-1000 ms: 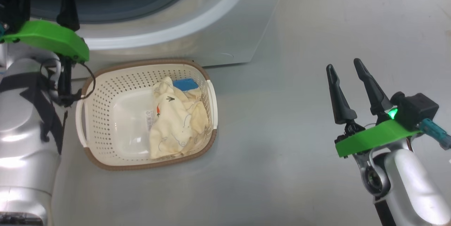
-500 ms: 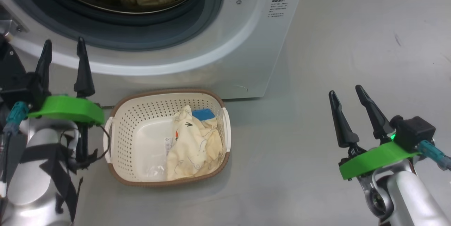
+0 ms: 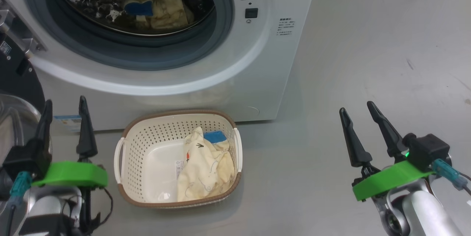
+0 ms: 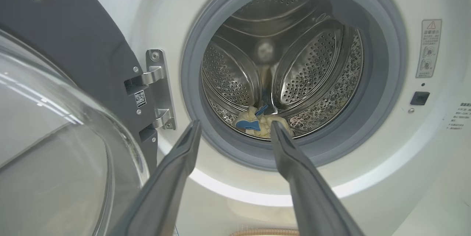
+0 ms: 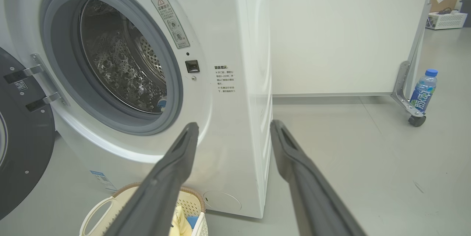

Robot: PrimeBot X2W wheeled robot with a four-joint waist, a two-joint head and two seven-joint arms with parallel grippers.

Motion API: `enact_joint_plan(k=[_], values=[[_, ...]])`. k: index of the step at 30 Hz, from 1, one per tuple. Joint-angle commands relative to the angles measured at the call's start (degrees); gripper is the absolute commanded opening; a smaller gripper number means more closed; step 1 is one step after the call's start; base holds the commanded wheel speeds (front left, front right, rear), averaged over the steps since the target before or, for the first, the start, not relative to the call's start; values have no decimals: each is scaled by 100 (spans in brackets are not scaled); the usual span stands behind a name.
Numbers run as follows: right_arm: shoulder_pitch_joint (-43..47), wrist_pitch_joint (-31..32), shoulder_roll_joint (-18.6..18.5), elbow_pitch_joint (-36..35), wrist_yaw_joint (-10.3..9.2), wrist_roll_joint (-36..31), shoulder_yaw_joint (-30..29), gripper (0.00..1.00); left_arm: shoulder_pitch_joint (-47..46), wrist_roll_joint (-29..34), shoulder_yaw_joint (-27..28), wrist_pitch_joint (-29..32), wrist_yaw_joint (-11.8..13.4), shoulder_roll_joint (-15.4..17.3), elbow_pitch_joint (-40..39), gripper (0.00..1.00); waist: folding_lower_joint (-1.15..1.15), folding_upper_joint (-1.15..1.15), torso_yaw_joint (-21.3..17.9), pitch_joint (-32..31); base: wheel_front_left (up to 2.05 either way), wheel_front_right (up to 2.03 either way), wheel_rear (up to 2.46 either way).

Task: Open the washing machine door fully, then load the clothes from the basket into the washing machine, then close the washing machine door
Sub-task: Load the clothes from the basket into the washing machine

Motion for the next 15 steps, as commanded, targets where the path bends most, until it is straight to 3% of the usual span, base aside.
enact_joint_plan(k=[1,15], values=[[-19,-55,-73,-204,-2,-57,105,100,58,-33,254,-11,70,199,-296,100,1,0,-12,-32,0,0,0],[195,-55,-80,-226,-2,-91,40,100,1346,-15,351,-26,501,94,-1236,100,1,0,-45,-127,0,0,0]])
